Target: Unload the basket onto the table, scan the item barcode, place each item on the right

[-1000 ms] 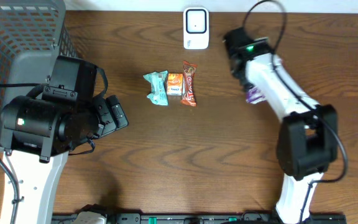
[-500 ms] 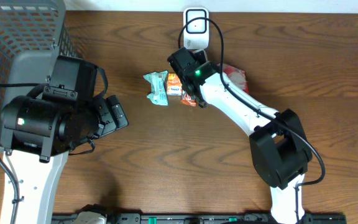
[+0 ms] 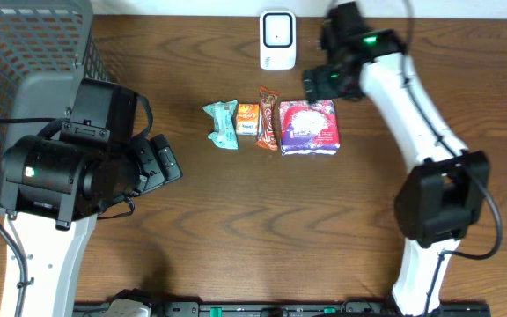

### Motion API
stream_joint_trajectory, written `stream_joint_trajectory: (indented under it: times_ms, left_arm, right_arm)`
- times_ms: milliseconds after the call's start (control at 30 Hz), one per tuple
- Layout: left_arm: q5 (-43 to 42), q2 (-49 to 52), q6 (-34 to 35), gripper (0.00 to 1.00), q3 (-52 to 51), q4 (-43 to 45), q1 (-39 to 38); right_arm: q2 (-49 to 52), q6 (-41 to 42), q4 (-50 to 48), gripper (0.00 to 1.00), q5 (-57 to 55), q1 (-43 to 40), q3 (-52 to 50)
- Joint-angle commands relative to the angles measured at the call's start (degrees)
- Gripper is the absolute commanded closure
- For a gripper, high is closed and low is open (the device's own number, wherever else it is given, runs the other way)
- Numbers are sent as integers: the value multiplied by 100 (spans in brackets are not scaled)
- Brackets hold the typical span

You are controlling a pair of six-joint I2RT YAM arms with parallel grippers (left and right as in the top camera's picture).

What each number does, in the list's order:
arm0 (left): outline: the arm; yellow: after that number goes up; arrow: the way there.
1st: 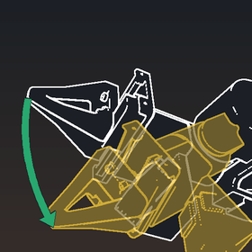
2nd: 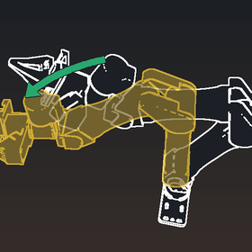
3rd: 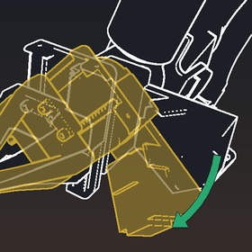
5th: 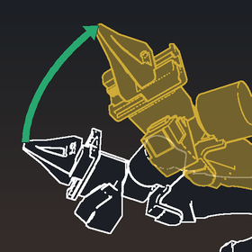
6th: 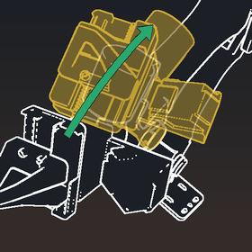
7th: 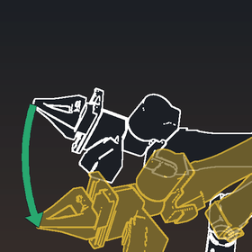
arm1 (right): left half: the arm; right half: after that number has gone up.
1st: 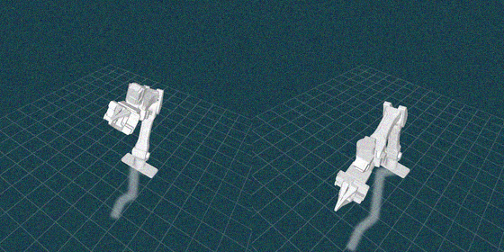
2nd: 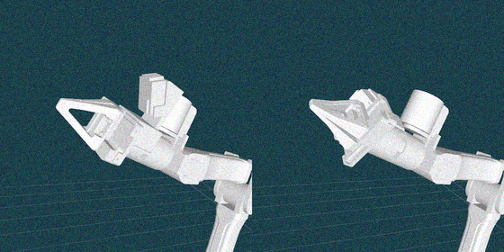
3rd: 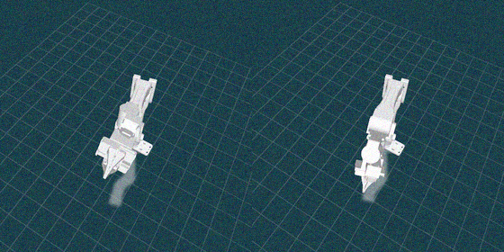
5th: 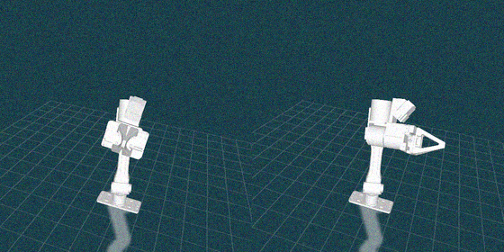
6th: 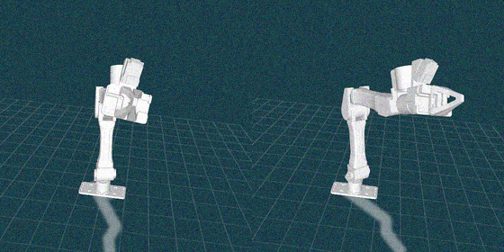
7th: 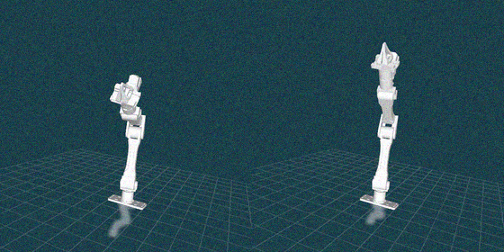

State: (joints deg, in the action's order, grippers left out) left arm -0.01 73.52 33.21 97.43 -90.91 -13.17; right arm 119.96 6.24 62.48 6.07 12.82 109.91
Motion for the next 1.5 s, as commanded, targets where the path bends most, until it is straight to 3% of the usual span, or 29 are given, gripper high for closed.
stream_joint_trajectory:
  times_ms: [0, 167, 333, 433, 467, 567, 867, 1000, 1200, 1333, 1467]
  left_arm:
    - [70, 13, 33, 2, 4, -11, 24]
    - [70, 13, 33, 2, 4, -11, 24]
    - [70, 13, 33, 2, 4, -11, 24]
    - [70, 13, 33, 2, 4, -11, 24]
    - [70, 13, 33, 2, 4, -11, 24]
    - [70, 13, 33, 2, 4, -11, 24]
    - [70, 13, 33, 2, 4, -11, 24]
    - [70, 13, 33, 2, 4, -11, 24]
    - [70, 13, 33, 2, 4, -11, 24]
    - [70, 13, 33, 2, 4, -11, 24]
    - [70, 13, 33, 2, 4, -11, 24]
  right_arm:
    - [9, -380, -160, 3, 1912, -402, -529]
    - [9, -367, -942, 7, 2535, -710, -1561]
    - [9, -131, -2103, 24, 3067, -664, -2579]
    - [9, 195, -2566, 44, 3049, -616, -2922]
    - [9, 317, -2688, 63, 3047, -608, -2997]
    - [4, 560, -2813, 99, 3051, -601, -2999]
    - [-98, 1427, -2933, 99, 3180, -616, -1976]
    - [-101, 2044, -3755, 99, 3139, -553, -1381]
    - [-72, 3390, -5270, 99, 1353, -208, -1311]
    - [42, 3685, -5729, 99, 96, 133, -1314]
    - [343, 3687, -6330, 99, -278, 437, -1311]
